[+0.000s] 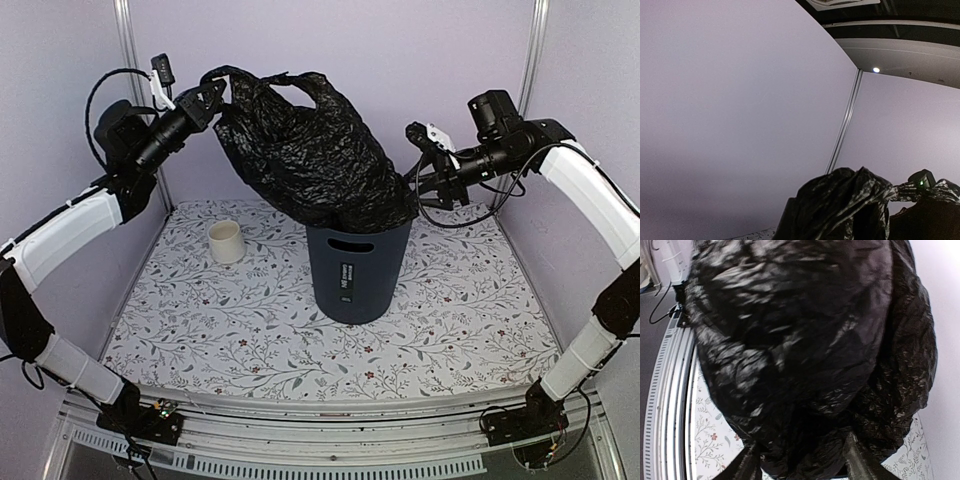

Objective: Put the trash bags into the trash bin

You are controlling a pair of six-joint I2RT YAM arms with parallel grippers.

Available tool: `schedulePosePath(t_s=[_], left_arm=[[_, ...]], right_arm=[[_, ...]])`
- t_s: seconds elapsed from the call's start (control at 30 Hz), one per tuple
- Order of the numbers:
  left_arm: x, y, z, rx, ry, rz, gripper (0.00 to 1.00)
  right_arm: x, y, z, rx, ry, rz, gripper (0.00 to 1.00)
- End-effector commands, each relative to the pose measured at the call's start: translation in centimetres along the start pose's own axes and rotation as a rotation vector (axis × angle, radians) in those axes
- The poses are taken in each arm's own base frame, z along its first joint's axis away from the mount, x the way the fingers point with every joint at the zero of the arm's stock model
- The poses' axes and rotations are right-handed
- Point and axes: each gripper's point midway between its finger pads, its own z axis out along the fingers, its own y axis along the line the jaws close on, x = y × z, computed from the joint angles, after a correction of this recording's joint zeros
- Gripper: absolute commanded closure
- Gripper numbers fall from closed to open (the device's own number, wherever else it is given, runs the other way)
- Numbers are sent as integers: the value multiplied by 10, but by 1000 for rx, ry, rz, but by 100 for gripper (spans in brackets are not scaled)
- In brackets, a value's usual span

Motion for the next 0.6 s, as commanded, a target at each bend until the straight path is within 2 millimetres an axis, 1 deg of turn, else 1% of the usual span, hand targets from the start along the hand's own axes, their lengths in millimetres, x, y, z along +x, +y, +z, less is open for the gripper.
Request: schedulePosePath(t_s=[0.0,0.2,0.3,0.37,0.47,0.57], left_arm=[[-2,-13,-4,16,-4,0,100],[3,-20,-5,28,4,-9,100],[9,-21,-6,31,11,-18,100],[14,-20,-6,29,16,-27,100],[19,-20,-7,31,20,-40,100],[26,-19,-5,35,32,-45,100]], right_arm=[[-10,-42,12,112,-11,29,48],[-10,-52,37,33,-27,91,52],[-4,-60,46,45,-16,121,53],[2,-62,53,38,-2,146,53],[9,-55,65,6,23,178,53],[11,-36,83,-52,55,181,53]])
